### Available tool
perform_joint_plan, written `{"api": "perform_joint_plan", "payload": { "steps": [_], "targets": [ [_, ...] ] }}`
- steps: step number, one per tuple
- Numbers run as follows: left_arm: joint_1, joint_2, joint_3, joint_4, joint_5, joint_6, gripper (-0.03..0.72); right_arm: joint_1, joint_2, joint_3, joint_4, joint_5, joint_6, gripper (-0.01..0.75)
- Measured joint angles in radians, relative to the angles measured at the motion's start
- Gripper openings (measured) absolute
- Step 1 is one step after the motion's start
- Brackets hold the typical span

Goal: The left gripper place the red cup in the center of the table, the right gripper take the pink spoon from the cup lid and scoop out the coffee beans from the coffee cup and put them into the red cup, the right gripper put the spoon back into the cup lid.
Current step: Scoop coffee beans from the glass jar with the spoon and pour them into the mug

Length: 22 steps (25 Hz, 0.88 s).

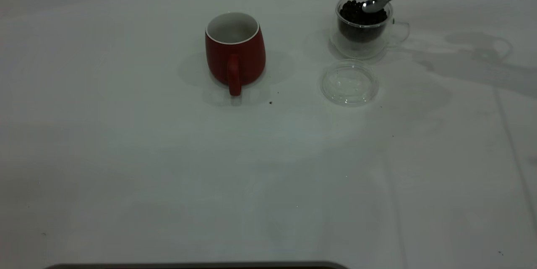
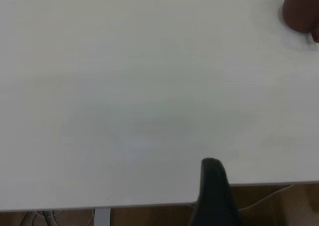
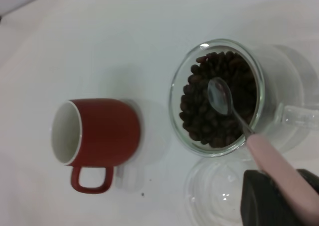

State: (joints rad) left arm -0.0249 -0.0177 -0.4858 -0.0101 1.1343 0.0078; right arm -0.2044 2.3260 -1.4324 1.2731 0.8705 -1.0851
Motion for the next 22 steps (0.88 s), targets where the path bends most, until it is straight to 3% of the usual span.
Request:
{"api": "perform_joint_plan", "payload": {
  "steps": [13,22],
  "targets": [
    [0.0,0.0,0.0,0.0,0.0,0.0,0.586,0.0,0.064,-0.019,0.021,0.029,-0.043,0.113],
    [0.0,0.0,0.0,0.0,0.0,-0.001,0.586,0.0,0.08,-0.02,0.025,0.079,0.04,0.113]
  ]
}}
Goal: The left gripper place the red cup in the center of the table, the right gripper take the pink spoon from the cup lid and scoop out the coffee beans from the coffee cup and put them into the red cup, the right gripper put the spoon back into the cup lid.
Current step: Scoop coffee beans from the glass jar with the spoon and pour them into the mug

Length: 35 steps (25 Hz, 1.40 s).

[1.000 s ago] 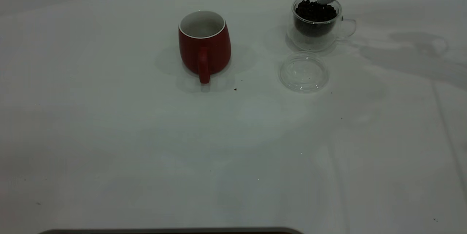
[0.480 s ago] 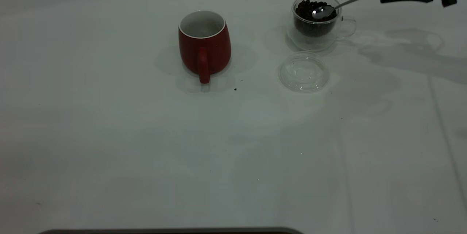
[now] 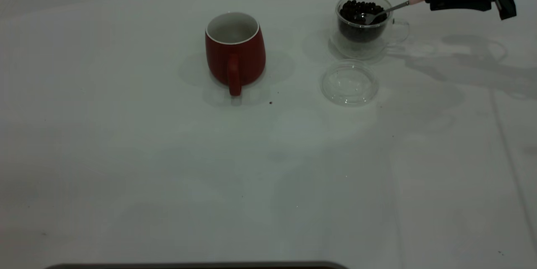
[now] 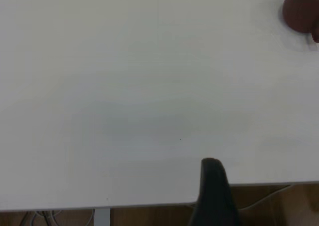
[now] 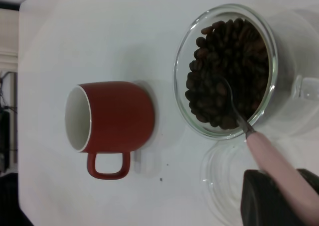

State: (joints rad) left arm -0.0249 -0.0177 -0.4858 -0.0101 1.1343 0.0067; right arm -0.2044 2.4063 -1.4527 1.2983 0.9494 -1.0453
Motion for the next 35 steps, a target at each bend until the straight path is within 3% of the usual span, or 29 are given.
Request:
{"api": "perform_joint_plan", "payload": {
  "steps": [10,35],
  "targets": [
    [0.0,0.0,0.0,0.0,0.0,0.0,0.586,-0.001,0.037,-0.002,0.072,0.045,0.066,0.113],
    [0.0,0.0,0.0,0.0,0.0,0.002,0.586,-0.082,0.084,-0.005,0.185,0.192,0.029,0.113]
  ]
}}
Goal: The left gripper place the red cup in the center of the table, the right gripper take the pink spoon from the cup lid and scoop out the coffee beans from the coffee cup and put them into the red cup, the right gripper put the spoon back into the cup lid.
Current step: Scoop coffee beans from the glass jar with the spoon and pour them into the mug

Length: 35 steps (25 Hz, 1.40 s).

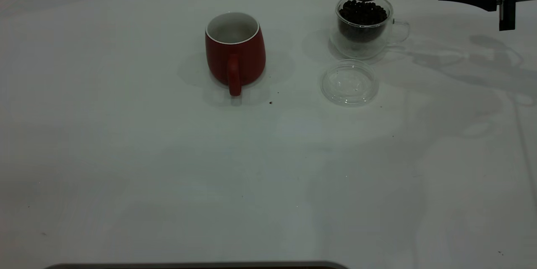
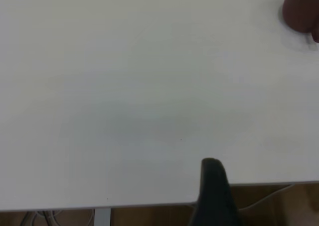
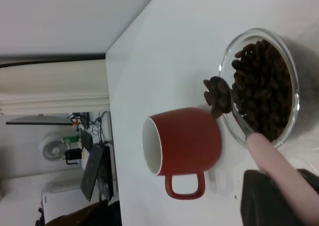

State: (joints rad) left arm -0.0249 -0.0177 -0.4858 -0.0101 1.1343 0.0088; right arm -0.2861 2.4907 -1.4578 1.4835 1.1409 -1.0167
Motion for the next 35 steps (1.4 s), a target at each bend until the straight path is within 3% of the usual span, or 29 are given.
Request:
{"api": "perform_joint_plan", "payload": {
  "steps": [7,24,35],
  "targets": [
    [0.0,0.0,0.0,0.0,0.0,-0.001,0.586,0.03,0.0,0.0,0.013,0.001,-0.004,0.113],
    [0.0,0.0,0.0,0.0,0.0,-0.001,0.586,0.301,0.0,0.0,0.118,0.002,-0.003,0.113],
    [0.0,0.0,0.0,0.0,0.0,-0.002,0.586,0.398,0.0,0.0,0.187,-0.02,-0.007,0.113]
  ]
}}
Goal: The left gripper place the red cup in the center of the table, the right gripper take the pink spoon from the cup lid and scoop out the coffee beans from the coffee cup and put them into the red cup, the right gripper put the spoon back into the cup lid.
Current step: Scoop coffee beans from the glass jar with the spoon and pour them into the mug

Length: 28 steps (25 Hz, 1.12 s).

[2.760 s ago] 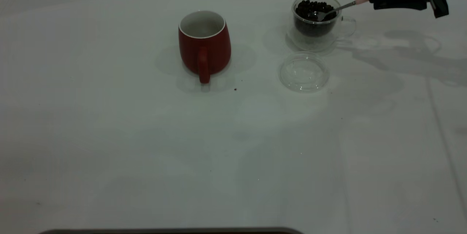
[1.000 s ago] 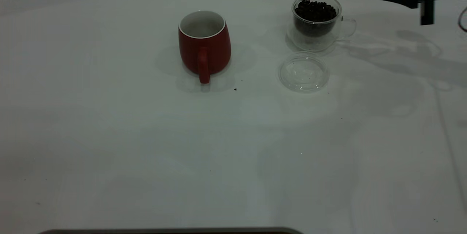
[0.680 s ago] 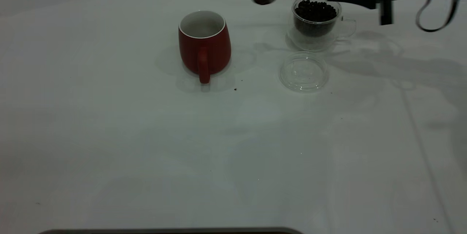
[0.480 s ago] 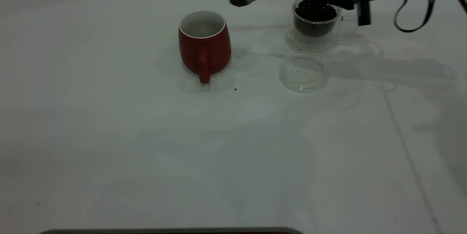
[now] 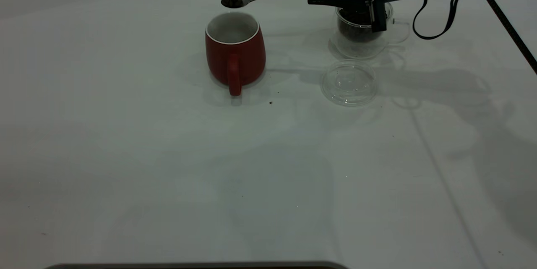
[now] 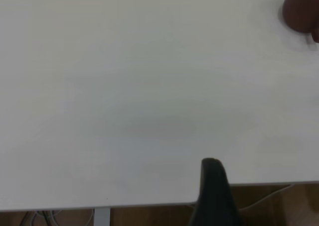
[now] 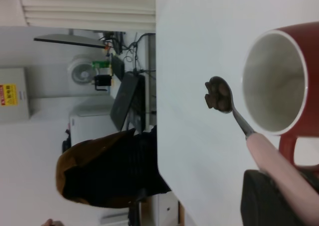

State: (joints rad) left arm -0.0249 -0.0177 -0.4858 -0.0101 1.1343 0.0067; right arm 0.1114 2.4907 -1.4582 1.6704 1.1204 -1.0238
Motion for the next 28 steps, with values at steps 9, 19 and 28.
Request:
{"api": "perform_joint_plan", "payload": {
  "steps": [9,19,28],
  "targets": [
    [0.0,0.0,0.0,0.0,0.0,0.0,0.586,0.018,0.0,0.0,0.035,-0.093,-0.225,0.113],
    [0.0,0.0,0.0,0.0,0.0,0.0,0.586,0.019,0.0,0.0,0.037,-0.086,-0.66,0.113],
    [0.0,0.0,0.0,0.0,0.0,0.0,0.586,-0.019,-0.005,0.0,0.006,-0.008,-0.581,0.113]
  ]
}}
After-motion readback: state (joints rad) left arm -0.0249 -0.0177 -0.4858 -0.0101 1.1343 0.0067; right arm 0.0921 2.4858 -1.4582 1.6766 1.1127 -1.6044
